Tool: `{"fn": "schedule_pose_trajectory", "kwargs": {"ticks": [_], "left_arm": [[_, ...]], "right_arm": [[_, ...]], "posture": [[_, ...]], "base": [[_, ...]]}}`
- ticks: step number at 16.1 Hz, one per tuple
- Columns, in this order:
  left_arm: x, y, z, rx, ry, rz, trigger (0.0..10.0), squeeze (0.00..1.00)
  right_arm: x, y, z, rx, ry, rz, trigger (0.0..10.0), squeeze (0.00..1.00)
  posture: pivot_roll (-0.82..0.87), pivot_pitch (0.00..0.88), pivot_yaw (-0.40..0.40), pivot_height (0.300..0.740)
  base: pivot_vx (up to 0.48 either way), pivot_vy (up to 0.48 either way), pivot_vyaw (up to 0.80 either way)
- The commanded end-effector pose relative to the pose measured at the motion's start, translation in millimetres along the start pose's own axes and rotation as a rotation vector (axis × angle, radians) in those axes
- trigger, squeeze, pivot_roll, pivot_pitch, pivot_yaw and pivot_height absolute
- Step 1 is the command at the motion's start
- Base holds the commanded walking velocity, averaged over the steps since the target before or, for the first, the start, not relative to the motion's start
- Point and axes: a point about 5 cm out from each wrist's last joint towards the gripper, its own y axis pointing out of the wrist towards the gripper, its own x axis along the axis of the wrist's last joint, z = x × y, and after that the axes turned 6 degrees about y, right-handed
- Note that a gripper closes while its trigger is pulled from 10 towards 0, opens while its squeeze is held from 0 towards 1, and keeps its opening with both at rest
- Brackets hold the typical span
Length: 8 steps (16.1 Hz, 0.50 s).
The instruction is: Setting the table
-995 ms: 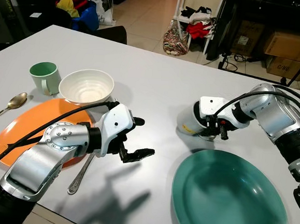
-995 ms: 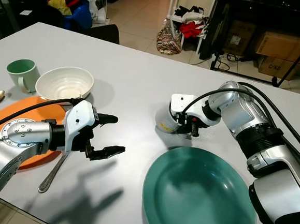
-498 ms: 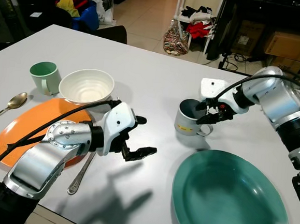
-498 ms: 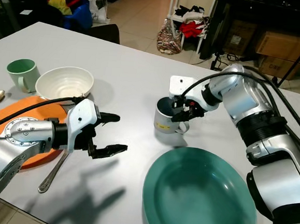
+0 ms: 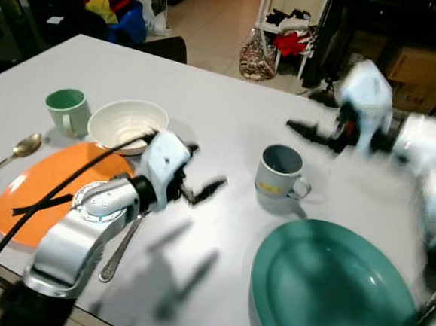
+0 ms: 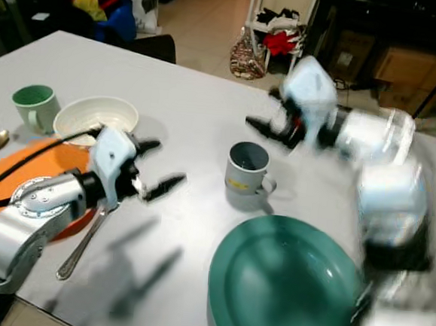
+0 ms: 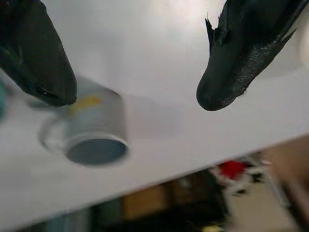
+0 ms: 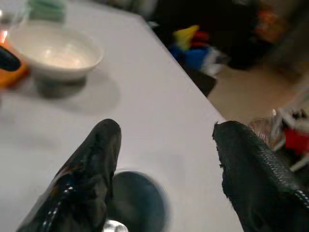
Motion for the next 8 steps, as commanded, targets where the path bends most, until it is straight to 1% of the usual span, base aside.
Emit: {"fn": "schedule_pose_trajectory", "kwargs": {"ticks": [1, 2, 3, 4, 6, 7, 8], "left_arm": [[3.2, -0.9, 4.7, 0.061, 0.008, -0.014, 10.0, 0.0], [6.5, -0.1, 7.2, 0.129, 0.014, -0.047, 10.0, 0.0], [7.5, 0.2, 7.8, 0.159, 0.01, -0.059, 10.0, 0.0], [8.8, 0.8, 4.4, 0.197, 0.037, -0.079, 10.0, 0.0], [6.2, -0.1, 3.3, 0.221, 0.033, -0.067, 10.0, 0.0], [2.1, -3.9, 1.9, 0.271, -0.009, -0.052, 10.0, 0.0], [-3.9, -11.3, -4.7, 0.308, -0.088, -0.029, 10.0, 0.0]], "right_arm": [[7.2, -13.9, -7.2, -0.125, 0.014, -0.05, 10.0, 1.0], [-3.5, -24.3, 5.5, -0.211, 0.095, -0.081, 10.0, 1.0], [-5.9, -29.5, 11.0, -0.25, 0.141, -0.098, 10.0, 1.0], [-13.3, -48.2, 22.3, -0.426, 0.261, -0.142, 10.0, 1.0], [-15.5, -55.5, 28.4, -0.47, 0.259, -0.145, 10.0, 1.0], [-15.7, -62.9, 42.4, -0.487, 0.252, -0.156, 10.0, 1.0], [-24.2, -67.6, 61.8, -0.48, 0.256, -0.111, 10.0, 1.0]], "posture": [[0.04, 0.0, 0.065, 0.74], [0.02, 0.0, 0.092, 0.74], [0.02, 0.0, 0.092, 0.74], [0.01, 0.0, 0.097, 0.74], [0.01, 0.0, 0.096, 0.74], [0.01, 0.0, 0.088, 0.74], [0.01, 0.0, 0.083, 0.74]], "base": [[0.0, 0.0, 0.0], [0.0, 0.0, 0.0], [0.0, 0.0, 0.0], [0.0, 0.0, 0.0], [0.0, 0.0, 0.0], [0.0, 0.0, 0.0], [0.0, 0.0, 0.0]]}}
